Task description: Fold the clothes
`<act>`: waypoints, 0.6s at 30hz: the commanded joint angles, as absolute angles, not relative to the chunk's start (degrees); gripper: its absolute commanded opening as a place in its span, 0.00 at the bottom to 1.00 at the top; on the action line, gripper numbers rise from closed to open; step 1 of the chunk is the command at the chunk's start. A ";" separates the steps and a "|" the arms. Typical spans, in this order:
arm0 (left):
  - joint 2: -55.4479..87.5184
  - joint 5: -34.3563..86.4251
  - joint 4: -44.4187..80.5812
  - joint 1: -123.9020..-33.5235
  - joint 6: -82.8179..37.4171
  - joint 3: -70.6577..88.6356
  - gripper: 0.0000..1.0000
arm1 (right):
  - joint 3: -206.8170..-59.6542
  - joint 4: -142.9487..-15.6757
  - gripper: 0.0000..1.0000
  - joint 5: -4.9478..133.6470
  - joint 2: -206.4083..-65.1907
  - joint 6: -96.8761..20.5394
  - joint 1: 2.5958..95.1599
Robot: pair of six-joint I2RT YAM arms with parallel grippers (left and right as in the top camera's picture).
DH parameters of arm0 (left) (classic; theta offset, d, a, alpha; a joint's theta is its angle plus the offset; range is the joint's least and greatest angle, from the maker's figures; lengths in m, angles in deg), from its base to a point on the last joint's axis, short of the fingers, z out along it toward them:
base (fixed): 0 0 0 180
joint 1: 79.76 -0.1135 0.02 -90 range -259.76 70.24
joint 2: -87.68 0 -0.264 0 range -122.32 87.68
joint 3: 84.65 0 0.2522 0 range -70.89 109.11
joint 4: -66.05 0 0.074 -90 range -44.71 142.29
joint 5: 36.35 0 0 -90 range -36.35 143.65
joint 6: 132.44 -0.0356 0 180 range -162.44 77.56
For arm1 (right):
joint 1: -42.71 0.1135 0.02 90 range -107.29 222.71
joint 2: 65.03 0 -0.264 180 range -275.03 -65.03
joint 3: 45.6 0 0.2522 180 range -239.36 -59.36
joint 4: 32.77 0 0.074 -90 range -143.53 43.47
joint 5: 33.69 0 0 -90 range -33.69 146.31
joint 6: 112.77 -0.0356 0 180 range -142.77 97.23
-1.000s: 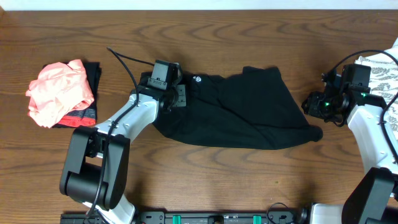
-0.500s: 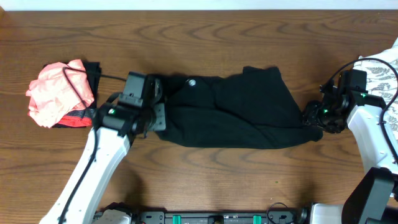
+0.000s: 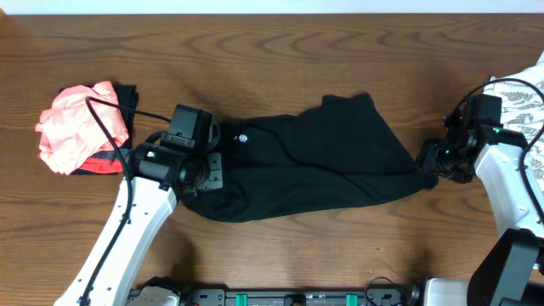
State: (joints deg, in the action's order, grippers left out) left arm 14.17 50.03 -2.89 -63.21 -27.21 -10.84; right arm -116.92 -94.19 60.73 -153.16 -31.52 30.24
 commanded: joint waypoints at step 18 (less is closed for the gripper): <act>6.36 58.40 8.21 -63.45 -28.77 -11.43 0.57 | -114.25 -89.86 0.59 61.28 -158.08 -31.96 30.53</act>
